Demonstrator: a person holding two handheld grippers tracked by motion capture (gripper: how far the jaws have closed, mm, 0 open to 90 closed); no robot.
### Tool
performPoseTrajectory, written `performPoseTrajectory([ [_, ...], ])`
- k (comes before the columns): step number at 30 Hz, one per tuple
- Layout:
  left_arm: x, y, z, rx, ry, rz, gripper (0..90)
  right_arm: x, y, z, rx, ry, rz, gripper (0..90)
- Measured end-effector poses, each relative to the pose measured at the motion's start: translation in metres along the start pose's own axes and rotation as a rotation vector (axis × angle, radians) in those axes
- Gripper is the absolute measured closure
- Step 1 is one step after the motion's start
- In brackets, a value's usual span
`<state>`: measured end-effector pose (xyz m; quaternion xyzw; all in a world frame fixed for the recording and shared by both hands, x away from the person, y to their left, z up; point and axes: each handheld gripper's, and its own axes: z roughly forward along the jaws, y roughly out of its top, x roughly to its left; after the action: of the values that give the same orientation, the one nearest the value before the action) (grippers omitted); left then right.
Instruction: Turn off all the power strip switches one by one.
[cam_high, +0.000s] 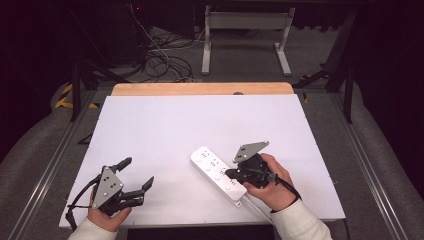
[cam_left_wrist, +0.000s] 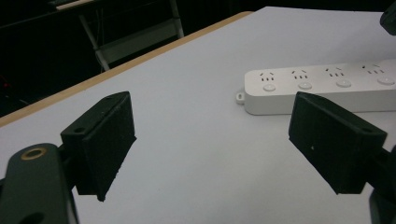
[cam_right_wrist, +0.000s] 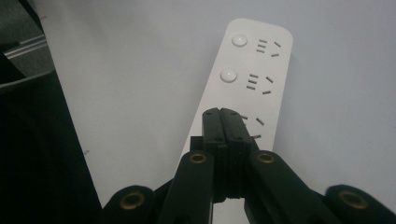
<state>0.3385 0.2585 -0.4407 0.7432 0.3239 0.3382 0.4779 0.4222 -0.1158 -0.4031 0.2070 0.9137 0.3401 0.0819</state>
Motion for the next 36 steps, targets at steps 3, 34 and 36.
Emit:
performPoseTrajectory([
  [3, 0.0, 0.0, 0.0, 0.002, 0.0, 0.0, 15.2, 0.002, 0.001, 0.004, 0.035, -0.008, -0.008, 90.0],
  [34, 0.0, 0.0, 0.0, 0.005, -0.002, -0.003, 15.2, 0.004, -0.003, 0.038, 0.224, 0.053, 0.014, 90.0],
  [36, 0.0, 0.0, 0.0, 0.005, -0.002, -0.003, 15.2, 0.004, -0.003, 0.038, 0.223, 0.053, 0.016, 90.0],
])
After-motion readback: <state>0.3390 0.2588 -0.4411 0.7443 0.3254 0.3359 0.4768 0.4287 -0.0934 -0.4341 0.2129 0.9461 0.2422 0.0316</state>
